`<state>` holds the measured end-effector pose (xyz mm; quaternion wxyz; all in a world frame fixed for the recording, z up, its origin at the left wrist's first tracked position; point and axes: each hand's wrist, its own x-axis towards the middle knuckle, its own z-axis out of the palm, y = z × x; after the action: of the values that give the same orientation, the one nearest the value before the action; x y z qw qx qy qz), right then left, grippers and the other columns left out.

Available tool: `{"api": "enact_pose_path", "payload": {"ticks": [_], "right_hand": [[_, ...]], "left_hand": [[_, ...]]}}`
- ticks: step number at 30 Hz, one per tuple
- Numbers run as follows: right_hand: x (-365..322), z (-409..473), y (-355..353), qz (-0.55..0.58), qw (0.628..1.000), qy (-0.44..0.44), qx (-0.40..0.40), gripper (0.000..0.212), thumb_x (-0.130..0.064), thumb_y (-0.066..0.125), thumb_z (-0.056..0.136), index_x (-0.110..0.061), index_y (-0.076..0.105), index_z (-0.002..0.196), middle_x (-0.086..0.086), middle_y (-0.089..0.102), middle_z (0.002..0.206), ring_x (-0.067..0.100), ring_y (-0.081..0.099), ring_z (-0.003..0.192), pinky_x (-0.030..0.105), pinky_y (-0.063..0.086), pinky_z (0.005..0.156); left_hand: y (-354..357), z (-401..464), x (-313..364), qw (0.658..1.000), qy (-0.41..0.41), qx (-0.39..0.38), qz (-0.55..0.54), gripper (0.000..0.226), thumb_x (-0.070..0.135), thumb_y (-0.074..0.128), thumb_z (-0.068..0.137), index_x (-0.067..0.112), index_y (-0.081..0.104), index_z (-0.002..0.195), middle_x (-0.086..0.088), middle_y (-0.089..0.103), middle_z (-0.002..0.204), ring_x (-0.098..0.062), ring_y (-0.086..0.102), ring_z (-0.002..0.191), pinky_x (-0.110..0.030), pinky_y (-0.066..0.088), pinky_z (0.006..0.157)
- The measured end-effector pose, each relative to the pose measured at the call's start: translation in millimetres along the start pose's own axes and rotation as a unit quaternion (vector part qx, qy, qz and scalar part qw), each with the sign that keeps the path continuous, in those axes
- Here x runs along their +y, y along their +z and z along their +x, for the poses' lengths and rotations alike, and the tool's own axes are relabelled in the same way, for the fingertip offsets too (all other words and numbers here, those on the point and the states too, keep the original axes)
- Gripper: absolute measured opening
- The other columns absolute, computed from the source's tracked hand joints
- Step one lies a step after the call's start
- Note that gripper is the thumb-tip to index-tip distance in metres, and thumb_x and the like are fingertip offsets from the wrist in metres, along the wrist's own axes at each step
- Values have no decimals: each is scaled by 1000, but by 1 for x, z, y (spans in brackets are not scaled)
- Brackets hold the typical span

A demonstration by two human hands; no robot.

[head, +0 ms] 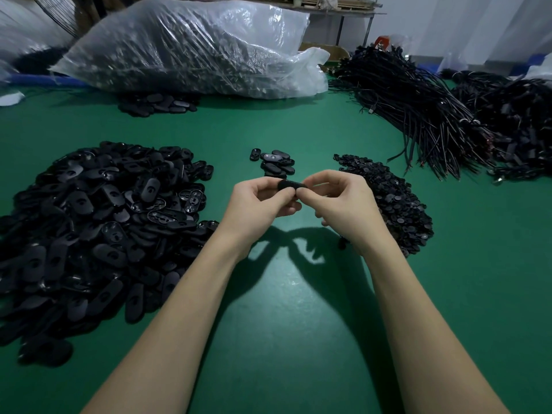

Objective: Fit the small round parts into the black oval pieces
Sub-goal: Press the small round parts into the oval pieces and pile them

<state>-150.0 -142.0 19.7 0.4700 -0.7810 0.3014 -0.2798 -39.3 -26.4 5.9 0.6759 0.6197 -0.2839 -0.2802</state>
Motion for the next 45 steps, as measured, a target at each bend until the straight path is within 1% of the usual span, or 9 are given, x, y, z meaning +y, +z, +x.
{"api": "enact_pose_path", "payload": {"ticks": [6,10,14,18,21,24,27,33,45], "right_hand": [[2,-2,5,-133,981,-115,88,11,-30,79,85,-38,80,92,-17,73,96,4,62,61,30,55,67],[1,-4,11,-180,963,-143,143,6,-35,78,86,-40,81,90,-18,70,92,3,58,60,23,47,59],[1,-1,12,-137,981,-86,110,5,-33,78,85,-37,81,86,-18,74,85,3,62,66,27,53,66],[0,1,7,-42,995,-31,80,16,-29,80,85,-36,76,72,-25,71,68,-7,66,69,13,49,67],[-1,1,4,12,998,18,59,12,-25,78,87,-29,78,75,-13,73,65,2,67,62,26,52,64],[-4,-1,3,41,997,47,44,9,-24,77,88,-24,79,80,-2,75,68,5,65,58,24,48,57],[-6,-2,2,61,996,57,37,8,-21,76,89,-21,79,81,-3,72,65,4,60,55,21,46,51],[-4,1,0,51,996,53,49,6,-22,76,88,-21,79,83,-11,70,65,1,58,57,28,48,64],[-4,1,-2,48,997,49,35,5,-25,78,88,-23,79,83,-13,69,62,-2,54,54,28,43,65]], "left_hand": [[5,0,3,992,-64,11,-111,19,5,52,103,6,71,99,-15,78,95,-22,76,90,-23,60,78],[10,-1,3,983,-79,16,-166,20,4,52,103,5,71,98,-11,78,95,-17,77,86,-20,59,74],[10,-1,2,982,-89,17,-167,17,7,56,101,9,71,94,-6,79,89,-15,77,83,-19,58,71],[9,-2,1,985,-86,10,-152,12,8,58,101,11,70,98,-7,79,93,-19,77,89,-19,58,71],[10,-2,0,987,-75,5,-141,12,8,59,100,10,71,100,-8,79,95,-21,77,90,-20,58,71],[11,-2,0,989,-69,3,-131,13,7,59,100,10,71,102,-8,79,97,-21,76,91,-21,58,72],[10,-1,-1,990,-64,-2,-123,13,8,58,100,10,71,102,-7,79,98,-21,76,92,-22,59,75],[9,0,-1,990,-61,3,-124,12,8,59,100,9,70,102,-7,79,96,-22,76,91,-22,59,73],[7,-1,-2,996,-46,-14,-80,16,8,59,100,9,72,109,-7,78,100,-20,76,89,-22,58,73]]}}
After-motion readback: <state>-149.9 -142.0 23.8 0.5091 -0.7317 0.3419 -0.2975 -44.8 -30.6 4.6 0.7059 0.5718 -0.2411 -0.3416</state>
